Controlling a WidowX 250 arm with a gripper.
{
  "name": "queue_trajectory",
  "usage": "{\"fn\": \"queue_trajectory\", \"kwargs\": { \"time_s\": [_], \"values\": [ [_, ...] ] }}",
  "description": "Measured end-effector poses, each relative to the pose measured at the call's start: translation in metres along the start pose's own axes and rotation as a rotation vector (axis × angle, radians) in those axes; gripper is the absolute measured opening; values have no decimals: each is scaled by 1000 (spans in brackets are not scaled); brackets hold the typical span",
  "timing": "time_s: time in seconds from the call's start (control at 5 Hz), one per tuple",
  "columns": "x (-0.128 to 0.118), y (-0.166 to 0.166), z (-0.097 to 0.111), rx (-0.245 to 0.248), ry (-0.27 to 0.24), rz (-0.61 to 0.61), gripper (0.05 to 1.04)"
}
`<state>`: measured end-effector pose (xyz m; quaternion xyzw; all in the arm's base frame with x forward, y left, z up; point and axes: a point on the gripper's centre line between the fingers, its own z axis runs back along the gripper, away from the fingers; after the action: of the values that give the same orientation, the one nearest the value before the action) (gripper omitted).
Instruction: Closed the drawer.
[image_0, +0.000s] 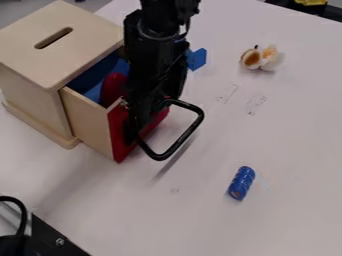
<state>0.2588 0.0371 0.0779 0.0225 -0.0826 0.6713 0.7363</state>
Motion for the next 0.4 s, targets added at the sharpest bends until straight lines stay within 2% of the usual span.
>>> {"fn": "queue_trajectory", "kwargs": {
  "time_s": [0.4],
  "values": [
    [23, 7, 0, 31, -32, 34, 991]
  ]
}}
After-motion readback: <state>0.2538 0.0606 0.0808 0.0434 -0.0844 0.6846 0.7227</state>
